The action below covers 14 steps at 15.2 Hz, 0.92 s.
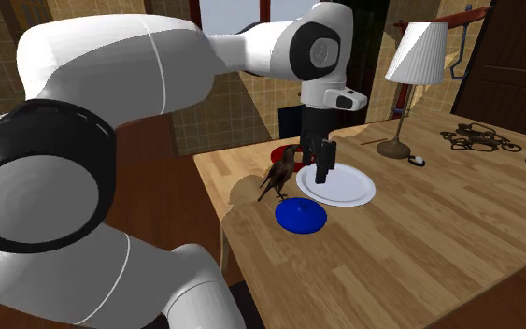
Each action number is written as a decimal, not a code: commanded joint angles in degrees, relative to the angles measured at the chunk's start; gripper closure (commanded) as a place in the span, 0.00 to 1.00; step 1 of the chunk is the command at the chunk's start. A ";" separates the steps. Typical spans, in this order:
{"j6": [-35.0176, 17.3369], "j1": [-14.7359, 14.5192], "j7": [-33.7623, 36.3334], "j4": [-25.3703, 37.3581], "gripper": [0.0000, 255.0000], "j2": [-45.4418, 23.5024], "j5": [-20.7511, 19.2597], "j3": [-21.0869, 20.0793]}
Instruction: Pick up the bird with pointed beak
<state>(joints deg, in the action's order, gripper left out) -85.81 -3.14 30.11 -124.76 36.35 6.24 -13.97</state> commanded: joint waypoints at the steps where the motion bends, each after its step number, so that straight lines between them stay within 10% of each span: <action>1: -0.86 -0.05 3.48 2.07 0.00 -2.67 0.64 -2.68; 14: -2.86 -0.03 29.18 23.60 0.00 -27.27 -4.86 -21.12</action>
<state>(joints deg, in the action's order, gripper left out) -89.24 -3.17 56.99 -103.93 11.73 2.67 -33.73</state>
